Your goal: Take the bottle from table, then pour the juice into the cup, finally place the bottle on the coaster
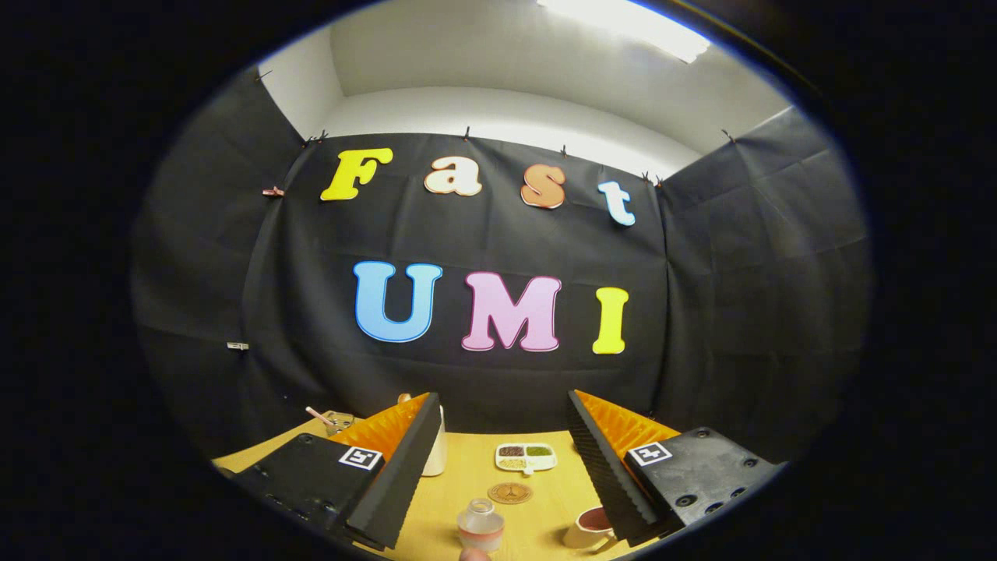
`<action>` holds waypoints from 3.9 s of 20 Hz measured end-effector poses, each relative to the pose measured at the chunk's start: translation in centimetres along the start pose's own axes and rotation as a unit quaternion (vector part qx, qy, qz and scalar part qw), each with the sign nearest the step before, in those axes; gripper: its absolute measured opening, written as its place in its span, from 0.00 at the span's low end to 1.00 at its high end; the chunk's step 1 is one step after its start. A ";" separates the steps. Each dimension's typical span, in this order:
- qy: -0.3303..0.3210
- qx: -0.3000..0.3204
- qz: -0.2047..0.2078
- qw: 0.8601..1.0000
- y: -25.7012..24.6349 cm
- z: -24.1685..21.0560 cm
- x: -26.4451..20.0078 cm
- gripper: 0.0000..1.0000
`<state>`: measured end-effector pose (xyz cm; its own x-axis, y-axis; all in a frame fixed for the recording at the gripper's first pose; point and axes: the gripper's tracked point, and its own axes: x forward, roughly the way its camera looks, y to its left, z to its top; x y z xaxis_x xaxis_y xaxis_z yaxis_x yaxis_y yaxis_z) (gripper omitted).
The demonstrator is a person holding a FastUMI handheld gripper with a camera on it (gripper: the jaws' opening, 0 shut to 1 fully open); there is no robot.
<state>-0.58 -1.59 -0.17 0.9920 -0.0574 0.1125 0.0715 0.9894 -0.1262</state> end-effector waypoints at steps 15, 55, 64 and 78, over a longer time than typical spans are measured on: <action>0.115 0.022 0.004 0.993 2.0 -18.7 -1.9 0.98; 0.199 0.216 -0.062 0.954 1.0 -19.1 0.4 0.76; 0.232 0.355 -0.060 0.904 -0.6 -21.0 0.2 0.76; 0.270 0.559 -0.119 0.775 -3.8 -24.2 0.1 0.75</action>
<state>1.72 -8.56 -23.54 0.8851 -0.0047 -0.4653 0.4235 0.4224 0.8014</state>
